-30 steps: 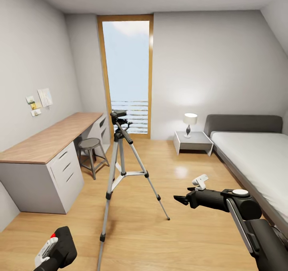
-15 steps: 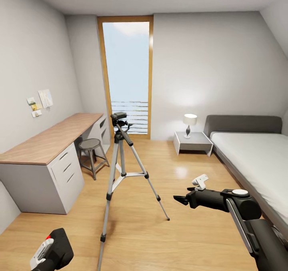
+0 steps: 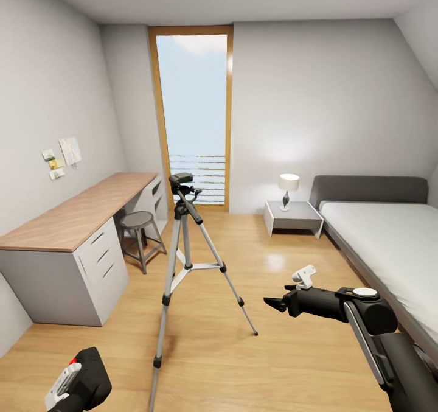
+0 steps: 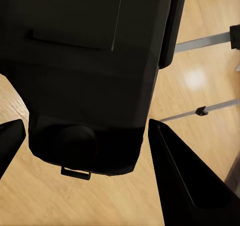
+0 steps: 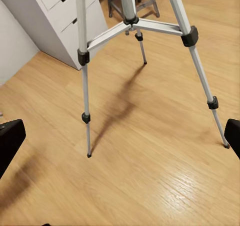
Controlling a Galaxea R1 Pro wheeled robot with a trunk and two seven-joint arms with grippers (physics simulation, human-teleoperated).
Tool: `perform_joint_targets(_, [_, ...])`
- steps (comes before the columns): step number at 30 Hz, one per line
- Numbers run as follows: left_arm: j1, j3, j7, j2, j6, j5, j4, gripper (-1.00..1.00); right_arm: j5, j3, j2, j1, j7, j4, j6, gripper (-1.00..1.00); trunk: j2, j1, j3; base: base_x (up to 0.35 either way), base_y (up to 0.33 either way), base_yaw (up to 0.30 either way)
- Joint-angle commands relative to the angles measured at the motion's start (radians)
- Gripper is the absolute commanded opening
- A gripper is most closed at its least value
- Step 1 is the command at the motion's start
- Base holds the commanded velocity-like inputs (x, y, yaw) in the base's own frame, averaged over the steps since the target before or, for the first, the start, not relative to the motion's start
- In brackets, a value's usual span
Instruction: Attach the digital camera to the camera tripod in the bedroom.
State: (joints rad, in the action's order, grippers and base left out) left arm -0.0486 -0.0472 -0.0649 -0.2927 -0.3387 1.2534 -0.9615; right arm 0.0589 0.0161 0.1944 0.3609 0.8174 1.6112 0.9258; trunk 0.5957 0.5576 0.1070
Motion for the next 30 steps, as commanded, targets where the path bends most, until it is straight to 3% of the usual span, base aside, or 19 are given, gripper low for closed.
perform_joint_targets(1, [0.0, -0.002, -0.005, 0.0, -0.006, 0.008, -0.002, -1.0, 0.007, 0.0, 0.0, 0.001, 0.006, 0.001, 0.004, 1.0, -0.006, -0.004, -0.001, 0.0, 0.0, 0.0])
perform_joint_targets(16, [0.0, -0.002, -0.004, -0.002, -0.013, 0.008, -0.002, -1.0, 0.011, 0.002, 0.004, -0.009, 0.005, 0.0, 0.006, 1.0, -0.111, -0.061, -0.048, 0.0, 0.0, 0.0])
perform_joint_targets(21, [0.0, -0.001, -0.004, -0.002, -0.015, 0.006, -0.002, -1.0, 0.013, -0.003, 0.012, -0.078, 0.004, 0.0, -0.012, 1.0, -0.146, -0.08, -0.064, 0.0, 0.0, 0.0])
perform_joint_targets(26, [0.006, 0.001, -0.004, -0.002, -0.017, 0.006, -0.004, -1.0, 0.014, -0.006, 0.016, -0.161, 0.005, 0.0, -0.103, 1.0, -0.181, -0.099, -0.08, 0.0, 0.0, 0.0])
perform_joint_targets(30, [0.012, 0.0, -0.004, -0.002, -0.015, 0.006, -0.005, -1.0, 0.015, -0.009, 0.024, -0.189, 0.006, 0.0, -0.154, 1.0, -0.196, -0.108, -0.086, 0.0, 0.0, 0.0])
